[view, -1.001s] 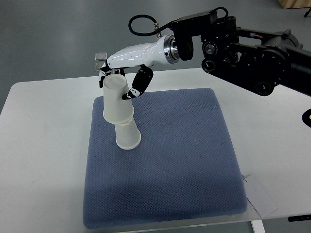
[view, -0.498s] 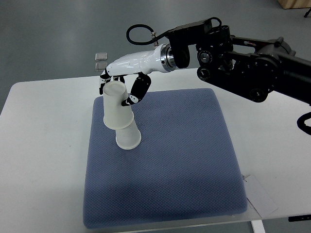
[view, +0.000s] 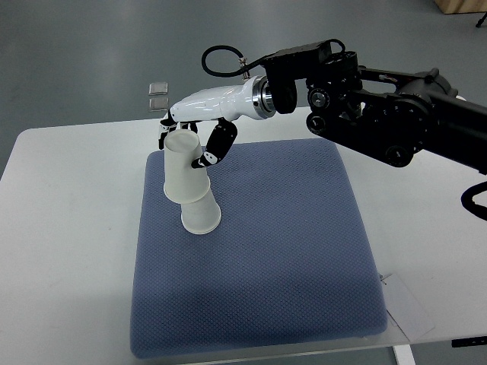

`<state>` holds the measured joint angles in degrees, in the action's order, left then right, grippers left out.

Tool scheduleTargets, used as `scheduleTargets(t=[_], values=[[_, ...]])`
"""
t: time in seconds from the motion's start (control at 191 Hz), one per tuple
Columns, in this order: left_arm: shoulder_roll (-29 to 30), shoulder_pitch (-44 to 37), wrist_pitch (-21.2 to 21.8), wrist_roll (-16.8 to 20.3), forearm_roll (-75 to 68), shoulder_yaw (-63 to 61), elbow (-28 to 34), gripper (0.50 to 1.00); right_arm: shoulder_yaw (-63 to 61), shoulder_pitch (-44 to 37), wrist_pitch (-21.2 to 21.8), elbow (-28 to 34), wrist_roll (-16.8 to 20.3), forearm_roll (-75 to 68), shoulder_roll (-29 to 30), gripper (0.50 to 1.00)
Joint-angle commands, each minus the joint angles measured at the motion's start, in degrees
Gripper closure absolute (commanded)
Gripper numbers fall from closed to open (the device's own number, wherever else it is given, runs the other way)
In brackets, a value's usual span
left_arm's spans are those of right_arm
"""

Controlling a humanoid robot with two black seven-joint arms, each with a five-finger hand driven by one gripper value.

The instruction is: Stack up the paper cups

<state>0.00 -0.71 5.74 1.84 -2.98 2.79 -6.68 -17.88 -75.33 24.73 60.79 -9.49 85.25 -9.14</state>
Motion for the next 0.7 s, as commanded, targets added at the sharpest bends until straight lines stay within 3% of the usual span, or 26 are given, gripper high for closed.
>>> scheduleTargets(t=[0.0, 0.178, 0.571, 0.697], values=[[0.0, 0.01, -0.02, 0.0, 0.0, 0.02, 0.0, 0.5, 0.04, 0.71, -0.03, -0.14, 0.0, 0.01, 0.26, 0.75], [0.0, 0.01, 0.06, 0.0, 0.0, 0.02, 0.0, 0.5, 0.04, 1.15, 0.32, -0.14, -0.09, -0.43, 0.26, 0.599], [0.0, 0.01, -0.02, 0.0, 0.0, 0.02, 0.0, 0.5, -1.72, 1.23, -0.21, -0.32, -0.09, -1.05, -1.94, 0.585], [0.0, 0.01, -0.02, 0.0, 0.0, 0.02, 0.0, 0.5, -7.87, 3.78, -1.96, -2.69, 0.09, -2.54, -3.26, 0.585]])
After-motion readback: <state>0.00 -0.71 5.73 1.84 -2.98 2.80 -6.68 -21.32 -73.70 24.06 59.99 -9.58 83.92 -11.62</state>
